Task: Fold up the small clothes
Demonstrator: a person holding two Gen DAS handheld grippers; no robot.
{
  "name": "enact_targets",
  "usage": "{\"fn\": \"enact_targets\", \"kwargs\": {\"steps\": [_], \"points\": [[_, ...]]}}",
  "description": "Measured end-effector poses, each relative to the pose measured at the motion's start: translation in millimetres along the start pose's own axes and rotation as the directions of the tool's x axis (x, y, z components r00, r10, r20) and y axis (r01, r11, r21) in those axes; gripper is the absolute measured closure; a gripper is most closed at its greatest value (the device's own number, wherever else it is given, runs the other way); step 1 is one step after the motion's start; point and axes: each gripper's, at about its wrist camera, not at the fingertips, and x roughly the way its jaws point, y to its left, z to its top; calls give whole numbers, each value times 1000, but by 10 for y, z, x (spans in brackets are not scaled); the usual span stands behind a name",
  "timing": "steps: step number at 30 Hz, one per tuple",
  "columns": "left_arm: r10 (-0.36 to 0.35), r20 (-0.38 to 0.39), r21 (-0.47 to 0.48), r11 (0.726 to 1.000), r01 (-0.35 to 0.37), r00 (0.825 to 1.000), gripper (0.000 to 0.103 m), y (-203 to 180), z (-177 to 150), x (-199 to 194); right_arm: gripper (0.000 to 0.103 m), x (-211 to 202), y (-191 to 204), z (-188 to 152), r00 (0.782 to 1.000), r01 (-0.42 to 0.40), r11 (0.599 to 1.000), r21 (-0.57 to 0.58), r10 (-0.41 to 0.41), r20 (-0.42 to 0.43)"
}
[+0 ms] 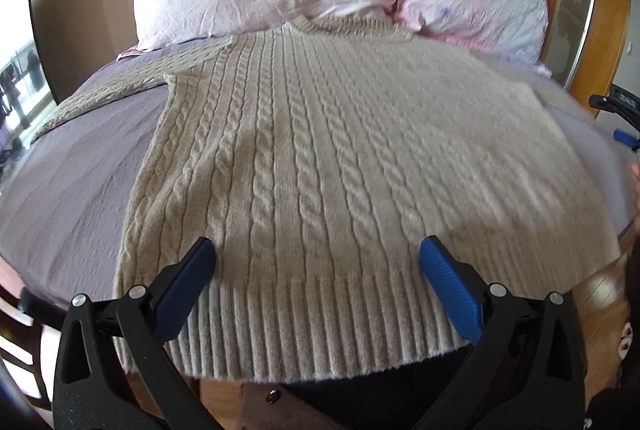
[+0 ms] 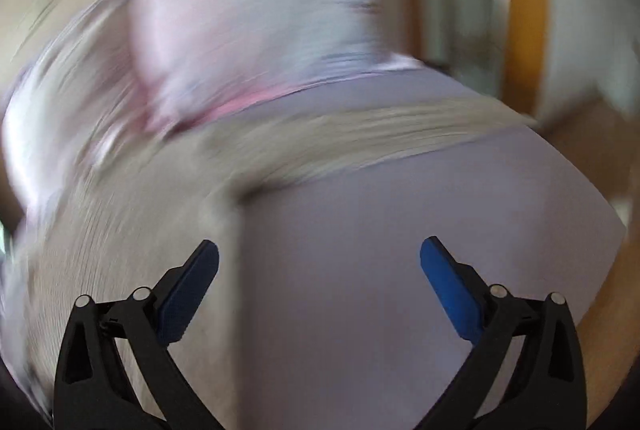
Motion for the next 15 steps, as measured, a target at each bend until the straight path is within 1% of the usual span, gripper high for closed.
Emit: {"fn": "enact_targets", "kwargs": {"steps": [1,2,3,4,5,7,8,9,10,11,12,14,15], "points": [[-35,22,-17,999,35,999,2,39,18,-8,24,109,-251,186,1000,6,995,96,-5,-16],[-76,42,-36,996,77,996,2,81,38,-16,29,252,-533,395,999,25,979,203,-18,-38],[-119,59,-56,991,122,991,2,123,58,-24,38,355,-707,492,998,41,965,259,-30,-49],[-171,81,-78,981,177,982,2,175,88,-37,46,435,-848,584,998,53,950,308,-38,-54],[-202,104,-92,973,211,974,2,210,114,-52,48,525,-990,673,997,66,935,348,-45,-66],[-229,162,-102,964,247,960,2,279,162,-107,62,743,-1231,807,993,93,900,425,-51,-111],[-229,183,-101,963,250,956,2,299,173,-134,64,850,-1357,841,989,116,872,476,-57,-137],[-226,200,-104,963,250,953,2,327,195,-153,65,923,-1449,853,988,121,849,515,-52,-147],[-226,218,-115,960,255,949,2,375,220,-176,68,956,-1481,856,988,122,837,534,-48,-149],[-231,232,-132,955,266,945,2,439,248,-186,71,979,-1554,884,990,123,819,560,-60,-130],[-232,239,-143,952,270,943,2,478,257,-196,75,1019,-1559,924,989,129,811,571,-66,-129],[-225,264,-181,943,278,938,2,630,291,-225,75,1049,-1634,959,993,112,795,596,-66,-98],[-212,277,-201,941,273,937,2,718,315,-231,75,1057,-1684,969,994,103,794,599,-65,-84]]}}
